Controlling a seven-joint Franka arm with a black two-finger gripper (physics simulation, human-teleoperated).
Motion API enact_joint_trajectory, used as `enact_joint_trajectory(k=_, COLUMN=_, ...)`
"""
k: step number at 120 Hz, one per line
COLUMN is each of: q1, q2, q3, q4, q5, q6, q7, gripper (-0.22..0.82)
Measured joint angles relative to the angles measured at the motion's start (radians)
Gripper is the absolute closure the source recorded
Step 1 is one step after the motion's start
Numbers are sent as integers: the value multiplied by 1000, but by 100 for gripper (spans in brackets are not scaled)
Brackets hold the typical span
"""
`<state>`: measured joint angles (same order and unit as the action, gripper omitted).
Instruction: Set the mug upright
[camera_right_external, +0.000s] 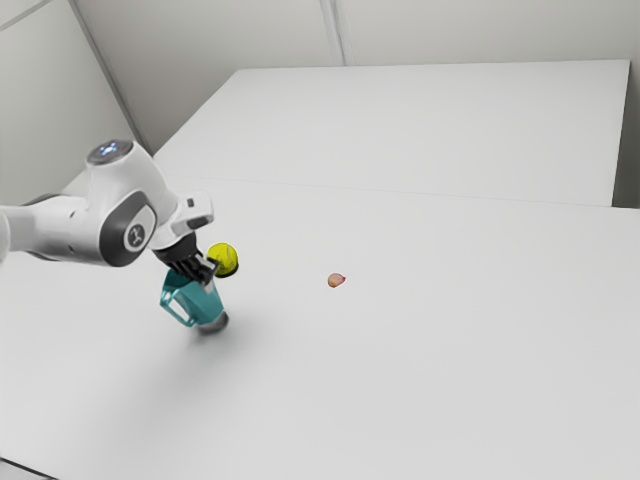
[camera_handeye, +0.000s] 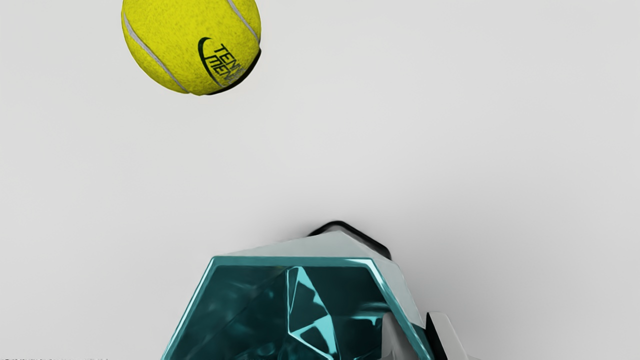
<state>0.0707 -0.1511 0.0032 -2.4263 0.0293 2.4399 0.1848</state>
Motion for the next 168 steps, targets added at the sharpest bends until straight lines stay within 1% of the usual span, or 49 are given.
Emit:
enact_joint_trajectory(k=31, q1=-3, q2=39, q3=-1, q4=-1, q5=0, q6=14, q7=-36, gripper=79)
enact_joint_trajectory(k=83, q1=-9, q2=68, q3=-1, q4=1, q5=8, q6=19, q7=-78, gripper=78)
enact_joint_trajectory(k=119, q1=-17, q2=57, q3=0, q4=1, q5=-9, q6=32, q7=-68, gripper=55)
enact_joint_trajectory(k=148, q1=-28, q2=16, q3=0, q4=1, q5=-11, q6=32, q7=-61, gripper=25)
enact_joint_trajectory(k=157, q1=-28, q2=-2, q3=0, q4=2, q5=-11, q6=29, q7=-58, gripper=18)
enact_joint_trajectory(k=168, q1=-28, q2=-27, q3=0, q4=7, q5=-11, q6=22, q7=-55, gripper=13)
